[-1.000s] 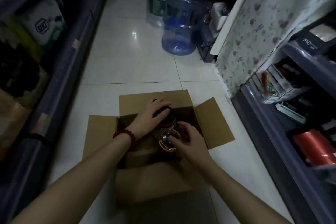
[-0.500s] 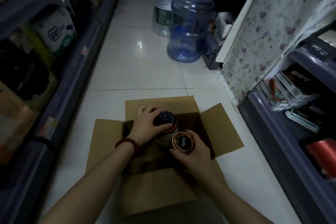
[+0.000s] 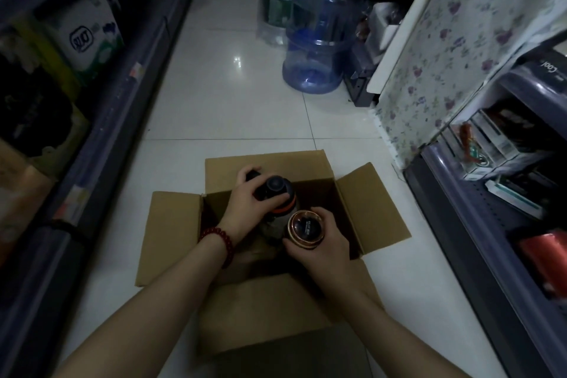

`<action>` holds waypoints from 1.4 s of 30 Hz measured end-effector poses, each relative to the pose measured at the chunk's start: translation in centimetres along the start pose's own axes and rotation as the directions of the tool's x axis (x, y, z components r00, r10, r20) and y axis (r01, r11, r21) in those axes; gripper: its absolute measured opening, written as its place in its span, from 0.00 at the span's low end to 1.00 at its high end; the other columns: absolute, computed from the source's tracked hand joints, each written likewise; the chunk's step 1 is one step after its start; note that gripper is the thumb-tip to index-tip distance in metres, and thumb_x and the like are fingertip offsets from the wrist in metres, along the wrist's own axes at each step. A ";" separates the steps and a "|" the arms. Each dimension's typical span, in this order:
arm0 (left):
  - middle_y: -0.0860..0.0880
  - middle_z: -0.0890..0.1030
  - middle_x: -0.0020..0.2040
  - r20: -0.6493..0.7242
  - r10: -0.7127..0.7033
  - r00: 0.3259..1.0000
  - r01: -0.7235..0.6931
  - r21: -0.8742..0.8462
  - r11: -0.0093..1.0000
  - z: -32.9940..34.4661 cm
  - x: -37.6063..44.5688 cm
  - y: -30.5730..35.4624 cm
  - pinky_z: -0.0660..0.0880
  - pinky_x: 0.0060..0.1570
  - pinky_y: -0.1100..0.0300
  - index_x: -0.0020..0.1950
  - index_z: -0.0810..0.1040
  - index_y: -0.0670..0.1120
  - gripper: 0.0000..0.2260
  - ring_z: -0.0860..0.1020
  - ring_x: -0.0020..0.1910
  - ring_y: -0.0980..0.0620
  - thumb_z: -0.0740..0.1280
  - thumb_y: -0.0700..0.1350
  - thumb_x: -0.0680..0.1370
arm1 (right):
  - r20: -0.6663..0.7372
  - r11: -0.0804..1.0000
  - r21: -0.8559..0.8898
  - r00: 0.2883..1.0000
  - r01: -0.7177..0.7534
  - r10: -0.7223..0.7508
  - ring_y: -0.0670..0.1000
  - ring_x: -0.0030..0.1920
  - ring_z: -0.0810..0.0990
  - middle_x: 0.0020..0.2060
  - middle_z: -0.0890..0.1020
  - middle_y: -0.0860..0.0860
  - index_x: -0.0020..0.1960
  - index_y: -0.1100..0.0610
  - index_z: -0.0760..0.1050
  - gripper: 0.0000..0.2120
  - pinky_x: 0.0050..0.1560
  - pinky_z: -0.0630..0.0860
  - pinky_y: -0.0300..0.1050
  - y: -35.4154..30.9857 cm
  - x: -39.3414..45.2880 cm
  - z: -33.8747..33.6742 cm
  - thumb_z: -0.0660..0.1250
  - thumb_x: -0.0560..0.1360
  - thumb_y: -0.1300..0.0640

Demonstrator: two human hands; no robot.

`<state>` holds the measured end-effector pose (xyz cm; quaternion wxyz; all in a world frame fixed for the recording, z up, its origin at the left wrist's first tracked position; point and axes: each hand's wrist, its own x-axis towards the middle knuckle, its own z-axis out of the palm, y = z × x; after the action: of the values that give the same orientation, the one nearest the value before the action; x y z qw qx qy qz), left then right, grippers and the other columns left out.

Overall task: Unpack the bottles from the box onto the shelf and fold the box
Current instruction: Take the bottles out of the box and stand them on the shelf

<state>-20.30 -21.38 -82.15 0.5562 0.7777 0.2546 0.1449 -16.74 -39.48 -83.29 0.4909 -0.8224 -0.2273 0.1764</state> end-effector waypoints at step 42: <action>0.62 0.69 0.53 0.027 0.383 0.923 -0.380 -0.086 0.921 -14.7 6.2 87.1 0.69 0.50 0.71 0.43 0.80 0.64 0.20 0.71 0.54 0.66 0.76 0.66 0.54 | -0.413 0.961 0.022 0.878 0.274 -0.241 0.38 0.49 0.80 0.47 0.82 0.43 0.58 0.51 0.75 0.28 0.50 0.75 0.33 -71.7 4.1 -55.9 0.81 0.61 0.51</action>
<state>-2.19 -28.19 4.30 0.5530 0.7928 0.0803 0.2433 0.95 -48.18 5.57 0.5787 -0.7832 -0.2203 -0.0566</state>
